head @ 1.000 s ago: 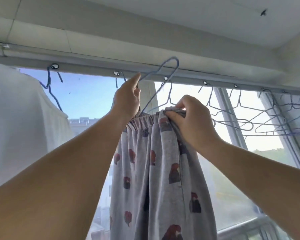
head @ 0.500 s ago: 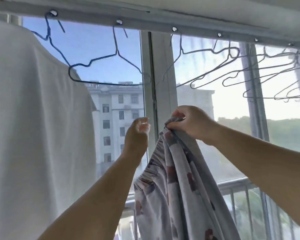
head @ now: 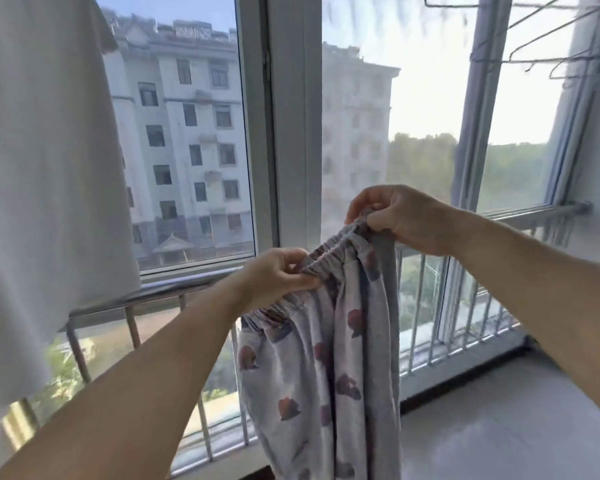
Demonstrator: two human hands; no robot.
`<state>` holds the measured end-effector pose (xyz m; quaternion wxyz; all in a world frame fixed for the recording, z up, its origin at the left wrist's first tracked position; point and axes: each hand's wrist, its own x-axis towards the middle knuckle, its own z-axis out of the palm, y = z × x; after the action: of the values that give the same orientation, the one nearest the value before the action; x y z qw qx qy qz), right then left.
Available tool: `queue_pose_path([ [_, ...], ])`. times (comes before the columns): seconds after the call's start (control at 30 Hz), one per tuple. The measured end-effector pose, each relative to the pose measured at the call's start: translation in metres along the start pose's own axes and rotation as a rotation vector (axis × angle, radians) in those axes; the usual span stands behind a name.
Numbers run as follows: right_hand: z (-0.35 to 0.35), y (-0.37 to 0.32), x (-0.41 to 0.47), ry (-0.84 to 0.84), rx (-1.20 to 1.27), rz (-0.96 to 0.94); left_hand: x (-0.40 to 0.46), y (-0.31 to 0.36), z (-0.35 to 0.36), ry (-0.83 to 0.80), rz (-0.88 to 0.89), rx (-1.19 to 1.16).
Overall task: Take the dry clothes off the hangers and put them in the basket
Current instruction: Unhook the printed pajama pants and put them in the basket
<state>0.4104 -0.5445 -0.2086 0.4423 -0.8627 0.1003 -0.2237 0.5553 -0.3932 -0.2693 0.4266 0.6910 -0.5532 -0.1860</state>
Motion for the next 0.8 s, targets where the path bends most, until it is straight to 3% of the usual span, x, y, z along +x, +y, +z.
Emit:
queue_pose_path([
  [0.1, 0.010, 0.020, -0.009, -0.002, -0.154, 0.113, 0.007, -0.009, 0.016, 0.058, 0.019, 0.104],
  [0.23, 0.022, 0.035, -0.021, -0.148, -0.316, 0.180, 0.012, -0.017, 0.026, 0.054, 0.012, 0.199],
  [0.3, 0.030, 0.046, -0.022, -0.181, -0.439, 0.174, 0.013, -0.022, 0.029, 0.060, 0.004, 0.231],
  [0.5, 0.051, 0.059, -0.015, -0.071, -0.852, 0.031, 0.008, -0.028, 0.025, 0.051, 0.035, 0.343],
  [0.7, 0.058, 0.063, -0.006, -0.144, -0.862, 0.037, -0.008, -0.047, 0.015, -0.124, -0.108, 0.563],
  [0.8, 0.055, 0.070, -0.008, -0.159, -0.858, 0.053, -0.015, -0.061, 0.013, -0.122, -0.131, 0.704],
])
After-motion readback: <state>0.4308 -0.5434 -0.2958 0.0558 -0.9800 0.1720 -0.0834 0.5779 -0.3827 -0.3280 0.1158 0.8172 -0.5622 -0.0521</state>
